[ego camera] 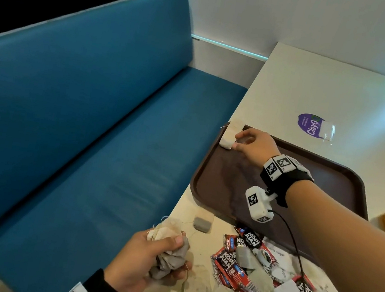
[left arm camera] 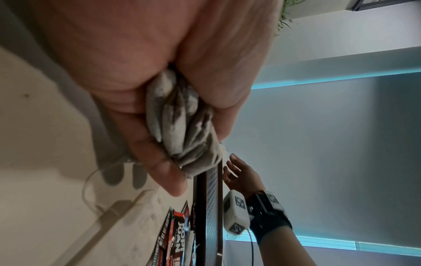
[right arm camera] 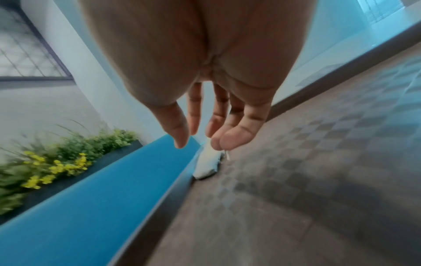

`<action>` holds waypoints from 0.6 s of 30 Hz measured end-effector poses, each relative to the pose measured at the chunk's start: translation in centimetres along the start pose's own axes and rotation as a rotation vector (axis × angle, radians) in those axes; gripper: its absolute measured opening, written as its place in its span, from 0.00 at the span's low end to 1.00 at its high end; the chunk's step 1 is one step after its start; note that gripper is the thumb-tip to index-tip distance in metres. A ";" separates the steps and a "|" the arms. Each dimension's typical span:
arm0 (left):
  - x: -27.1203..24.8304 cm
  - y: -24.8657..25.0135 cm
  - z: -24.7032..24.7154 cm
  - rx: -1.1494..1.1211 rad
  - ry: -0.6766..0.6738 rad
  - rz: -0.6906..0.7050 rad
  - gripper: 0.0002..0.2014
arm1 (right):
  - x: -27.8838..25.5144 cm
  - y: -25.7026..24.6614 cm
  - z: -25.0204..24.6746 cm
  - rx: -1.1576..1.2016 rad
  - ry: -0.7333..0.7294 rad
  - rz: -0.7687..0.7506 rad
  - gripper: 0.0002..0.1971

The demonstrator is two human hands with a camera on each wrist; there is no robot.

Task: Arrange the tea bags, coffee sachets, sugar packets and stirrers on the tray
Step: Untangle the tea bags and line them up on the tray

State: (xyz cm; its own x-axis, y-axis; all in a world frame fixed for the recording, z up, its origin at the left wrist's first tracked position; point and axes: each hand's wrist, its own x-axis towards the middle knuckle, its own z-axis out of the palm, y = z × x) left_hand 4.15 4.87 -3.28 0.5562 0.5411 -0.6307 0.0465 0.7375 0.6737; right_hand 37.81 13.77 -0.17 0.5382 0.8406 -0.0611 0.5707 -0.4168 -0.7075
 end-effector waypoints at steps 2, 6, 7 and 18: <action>-0.3 0.1 0.1 -0.034 -0.013 0.032 0.15 | -2.5 -0.9 -1.1 0.036 -0.027 -0.019 0.09; -1.2 0.3 0.0 -0.104 -0.047 0.062 0.18 | -9.1 -2.8 -3.0 0.084 -0.070 -0.094 0.05; -1.5 0.3 0.0 -0.111 -0.067 0.071 0.18 | -11.0 -3.3 -3.5 0.091 -0.077 -0.115 0.05; -5.9 -0.8 1.9 -0.019 -0.272 0.177 0.20 | -28.6 -3.8 -3.2 0.261 -0.134 -0.057 0.04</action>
State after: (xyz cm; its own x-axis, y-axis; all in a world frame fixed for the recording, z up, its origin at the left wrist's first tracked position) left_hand 2.40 0.30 0.63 0.7559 0.5354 -0.3768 -0.0848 0.6508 0.7545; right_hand 22.23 -9.80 6.59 0.4130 0.9056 -0.0963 0.4093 -0.2790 -0.8687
